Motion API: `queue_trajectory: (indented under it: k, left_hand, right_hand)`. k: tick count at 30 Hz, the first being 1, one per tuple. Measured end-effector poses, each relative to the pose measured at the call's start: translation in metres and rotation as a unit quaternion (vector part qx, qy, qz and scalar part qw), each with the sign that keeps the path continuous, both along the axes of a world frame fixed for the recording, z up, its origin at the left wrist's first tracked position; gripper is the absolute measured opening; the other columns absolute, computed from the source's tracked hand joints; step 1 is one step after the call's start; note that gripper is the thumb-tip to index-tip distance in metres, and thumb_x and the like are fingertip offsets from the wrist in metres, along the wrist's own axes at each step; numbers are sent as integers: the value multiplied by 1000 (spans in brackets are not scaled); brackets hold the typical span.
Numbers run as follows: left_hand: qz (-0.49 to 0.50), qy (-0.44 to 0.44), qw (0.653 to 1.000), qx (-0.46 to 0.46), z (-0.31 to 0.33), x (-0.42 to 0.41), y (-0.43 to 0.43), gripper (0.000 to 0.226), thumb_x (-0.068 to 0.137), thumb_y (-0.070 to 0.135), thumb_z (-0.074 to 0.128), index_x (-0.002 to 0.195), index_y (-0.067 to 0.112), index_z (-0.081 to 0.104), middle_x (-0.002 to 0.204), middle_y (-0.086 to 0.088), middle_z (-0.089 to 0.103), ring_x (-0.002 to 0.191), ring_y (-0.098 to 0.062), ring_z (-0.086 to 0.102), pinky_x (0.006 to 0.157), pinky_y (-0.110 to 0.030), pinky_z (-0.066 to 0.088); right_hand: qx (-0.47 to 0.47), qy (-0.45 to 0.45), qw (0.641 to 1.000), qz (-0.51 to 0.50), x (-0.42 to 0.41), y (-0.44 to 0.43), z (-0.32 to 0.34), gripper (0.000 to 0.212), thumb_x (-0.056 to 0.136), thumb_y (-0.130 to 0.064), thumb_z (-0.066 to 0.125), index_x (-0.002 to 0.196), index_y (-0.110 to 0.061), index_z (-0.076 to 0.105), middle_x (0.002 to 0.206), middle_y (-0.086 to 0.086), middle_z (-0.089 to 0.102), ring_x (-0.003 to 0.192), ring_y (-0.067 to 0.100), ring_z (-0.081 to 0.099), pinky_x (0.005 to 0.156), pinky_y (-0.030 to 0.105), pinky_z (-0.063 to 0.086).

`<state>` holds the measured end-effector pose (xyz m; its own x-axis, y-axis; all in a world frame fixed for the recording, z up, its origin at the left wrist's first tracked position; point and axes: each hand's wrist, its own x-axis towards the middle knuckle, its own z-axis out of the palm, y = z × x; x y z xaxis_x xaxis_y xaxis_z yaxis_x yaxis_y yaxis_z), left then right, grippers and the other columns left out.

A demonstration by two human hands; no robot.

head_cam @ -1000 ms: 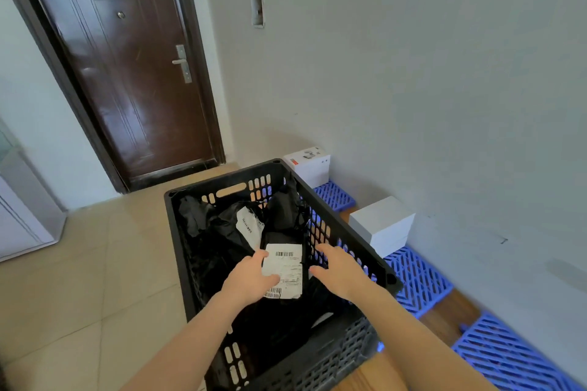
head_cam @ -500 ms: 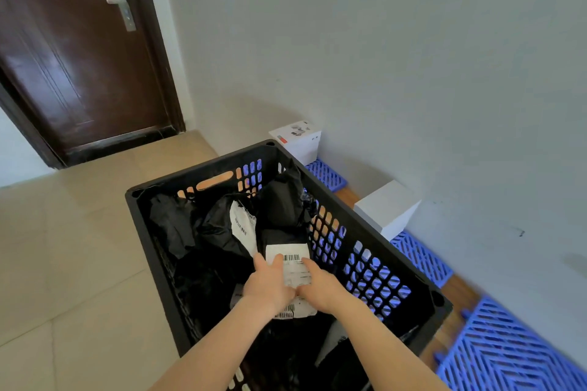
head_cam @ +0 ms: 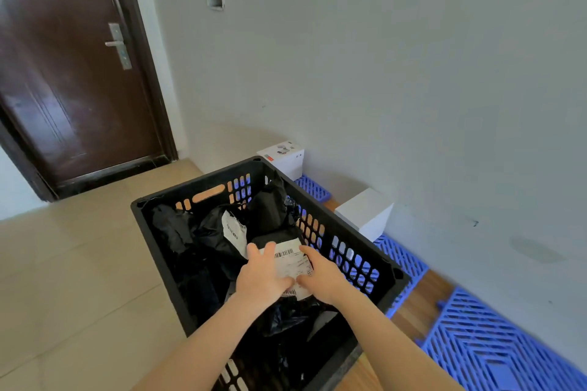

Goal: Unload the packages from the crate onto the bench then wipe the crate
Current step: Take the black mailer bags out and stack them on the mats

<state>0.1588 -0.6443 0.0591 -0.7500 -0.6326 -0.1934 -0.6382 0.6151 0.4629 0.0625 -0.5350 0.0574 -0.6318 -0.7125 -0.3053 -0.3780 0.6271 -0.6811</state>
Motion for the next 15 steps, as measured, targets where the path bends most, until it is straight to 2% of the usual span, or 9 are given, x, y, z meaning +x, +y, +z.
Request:
queue_trajectory:
  k: [4,7,9,11,15]
  left_hand:
    - [18,50,999,-8,35,17,28,81,76,43,77,141,24,32,129,-6,33,104,-30,57,82,-33,47]
    - [22,129,991,-36,62,26,54,81,78,35,78,143,23,31,132,-4,31,98,-19,52,74,-26,43]
    - [12,198,978,-60,76,29,73,81,78,27,80,144,20,34,135,-4,30,104,-16,48,79,-24,44]
    - [-3,255,964,-78,88,26,93,81,77,21,81,144,20,36,139,-5,28,109,-16,47,88,-25,44]
    - [-28,322,943,-83,102,5,138,83,75,18,82,144,22,37,142,-3,25,104,-6,38,90,-24,44]
  right_hand:
    - [-88,45,995,-15,18,31,23,66,91,-12,55,149,-26,27,146,0,42,127,18,45,97,28,43]
    - [-161,98,981,-40,27,58,43,65,90,-12,58,147,-25,30,142,2,44,128,18,42,104,31,40]
    - [-215,123,966,-70,31,76,55,63,89,-13,61,145,-24,34,141,2,43,128,18,41,106,31,38]
    - [-257,148,950,-101,32,96,65,62,87,-13,64,143,-24,37,139,1,42,127,16,41,106,28,38]
    - [-303,163,926,-153,21,147,83,62,86,-10,65,141,-24,40,135,-3,41,120,9,44,98,18,40]
